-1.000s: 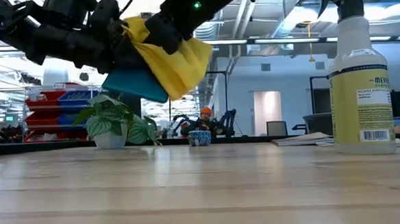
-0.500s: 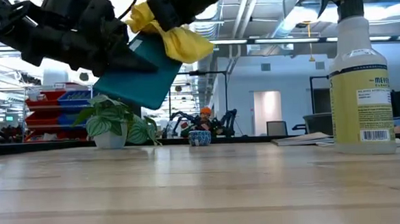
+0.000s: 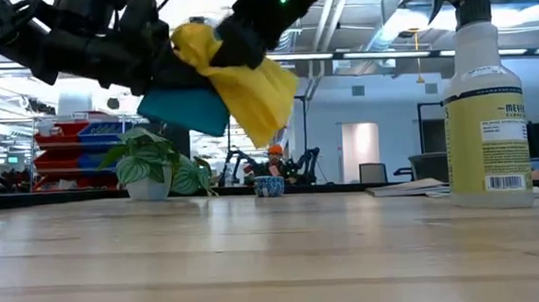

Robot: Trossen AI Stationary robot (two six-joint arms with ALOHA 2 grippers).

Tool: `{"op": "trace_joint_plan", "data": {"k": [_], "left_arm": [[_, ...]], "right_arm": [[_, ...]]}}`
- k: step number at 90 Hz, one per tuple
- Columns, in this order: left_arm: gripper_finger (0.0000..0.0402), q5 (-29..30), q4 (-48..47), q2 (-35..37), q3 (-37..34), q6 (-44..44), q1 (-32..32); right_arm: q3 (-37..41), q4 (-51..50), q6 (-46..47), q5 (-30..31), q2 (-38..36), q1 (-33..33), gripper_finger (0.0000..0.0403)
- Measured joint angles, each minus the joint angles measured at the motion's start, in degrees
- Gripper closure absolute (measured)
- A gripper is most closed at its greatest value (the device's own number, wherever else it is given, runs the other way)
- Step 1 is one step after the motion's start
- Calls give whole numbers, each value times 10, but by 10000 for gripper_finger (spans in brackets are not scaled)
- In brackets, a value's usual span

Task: Apply microfiber cloth
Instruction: Wipe the front and back of the blue tablet using the yellow microfiber cloth

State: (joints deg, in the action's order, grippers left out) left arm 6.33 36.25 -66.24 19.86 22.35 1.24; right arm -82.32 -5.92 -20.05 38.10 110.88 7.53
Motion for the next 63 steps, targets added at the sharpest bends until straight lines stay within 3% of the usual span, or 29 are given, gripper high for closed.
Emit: {"op": "trace_joint_plan", "data": {"k": [26, 42, 63], "left_arm": [[392, 36, -10, 26, -2, -20, -2], [392, 55, 25, 46, 2, -37, -2], [392, 58, 32, 52, 1, -39, -2]], "right_arm": [[2, -33, 20, 29, 1, 22, 401], [5, -92, 19, 2, 1, 54, 401], [4, -8, -4, 29, 3, 57, 401]]}}
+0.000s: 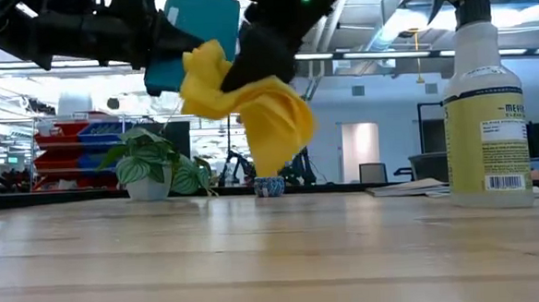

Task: Apply microfiber cloth
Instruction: Wipe the front and back of the blue tablet using the yellow microfiber cloth

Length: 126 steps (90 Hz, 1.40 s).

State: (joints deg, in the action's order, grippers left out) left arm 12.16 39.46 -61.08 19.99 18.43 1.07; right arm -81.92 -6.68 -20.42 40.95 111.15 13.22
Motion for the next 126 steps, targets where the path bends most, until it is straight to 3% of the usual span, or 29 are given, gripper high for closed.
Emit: {"op": "trace_joint_plan", "data": {"k": [21, 34, 63, 106, 115, 126], "left_arm": [[392, -20, 23, -12, -1, 23, 0], [391, -25, 36, -14, -2, 36, 0], [391, -38, 64, -15, -3, 53, 0], [390, -28, 56, -16, -3, 47, -2], [390, -28, 57, -16, -3, 45, -2], [390, -38, 61, -15, -3, 48, -3]], "right_arm": [[-2, 139, -67, -26, 7, -33, 401], [-2, 171, -94, -85, 13, -46, 401], [-4, 269, -155, -107, 52, -56, 401], [-6, 79, -147, 110, 38, -24, 401], [-5, 96, -138, 108, 38, -21, 401], [-4, 171, -139, 49, 45, -22, 401]]}}
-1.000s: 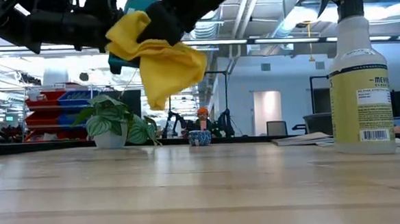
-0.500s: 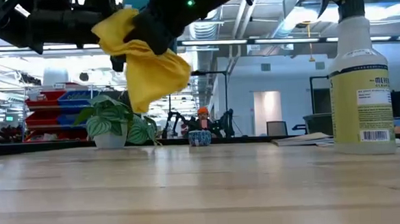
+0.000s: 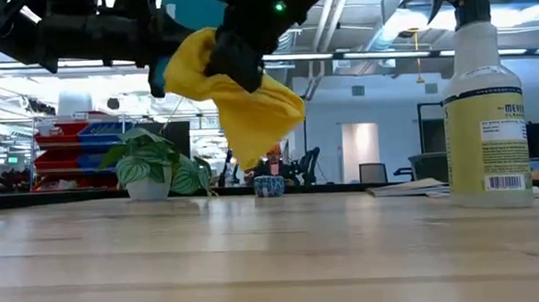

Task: Apply microfiber cloth
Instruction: Wipe the front and back of the blue tablet using the yellow microfiber cloth

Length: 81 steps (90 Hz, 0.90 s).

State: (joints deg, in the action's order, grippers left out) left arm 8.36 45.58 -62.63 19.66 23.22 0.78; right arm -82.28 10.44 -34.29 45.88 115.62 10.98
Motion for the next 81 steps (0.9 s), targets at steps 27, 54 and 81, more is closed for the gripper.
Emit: {"op": "trace_joint_plan", "data": {"k": [27, 54, 81], "left_arm": [[390, -5, 4, 1, 1, 6, -1], [391, 27, -68, 0, 2, -11, 0], [391, 30, -197, 0, 2, 35, -2]], "right_arm": [[0, 76, -7, -51, 1, -16, 401], [-1, -97, -2, 101, -11, 4, 401], [0, -210, 98, 123, -96, 4, 401]]}}
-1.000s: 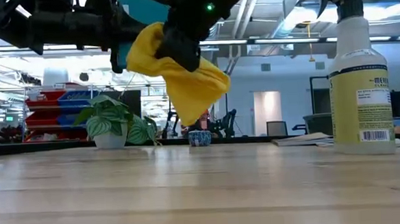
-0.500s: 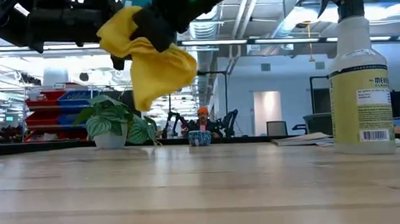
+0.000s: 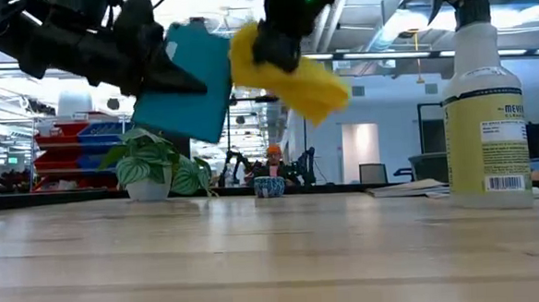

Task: Apply microfiber cloth
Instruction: Wipe the front and back of the blue tablet using the yellow microfiber cloth

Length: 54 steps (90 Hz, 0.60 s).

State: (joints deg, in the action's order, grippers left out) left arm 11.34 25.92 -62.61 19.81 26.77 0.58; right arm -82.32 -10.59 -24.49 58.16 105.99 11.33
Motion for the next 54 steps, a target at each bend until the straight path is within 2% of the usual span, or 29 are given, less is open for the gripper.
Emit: {"op": "trace_joint_plan", "data": {"k": [17, 24, 36, 54], "left_arm": [[391, -49, 6, 0, 0, 23, 0], [391, -74, 3, 0, 7, 25, 0], [391, -103, -3, 0, 23, 22, 0], [391, -114, -45, -1, 41, 7, 2]], "right_arm": [[-1, 187, -113, -170, 10, -6, 401], [-1, 249, -140, -216, 30, -16, 401], [-2, 300, -138, -265, 68, -40, 401], [-8, 251, -70, -280, 84, -56, 401]]}}
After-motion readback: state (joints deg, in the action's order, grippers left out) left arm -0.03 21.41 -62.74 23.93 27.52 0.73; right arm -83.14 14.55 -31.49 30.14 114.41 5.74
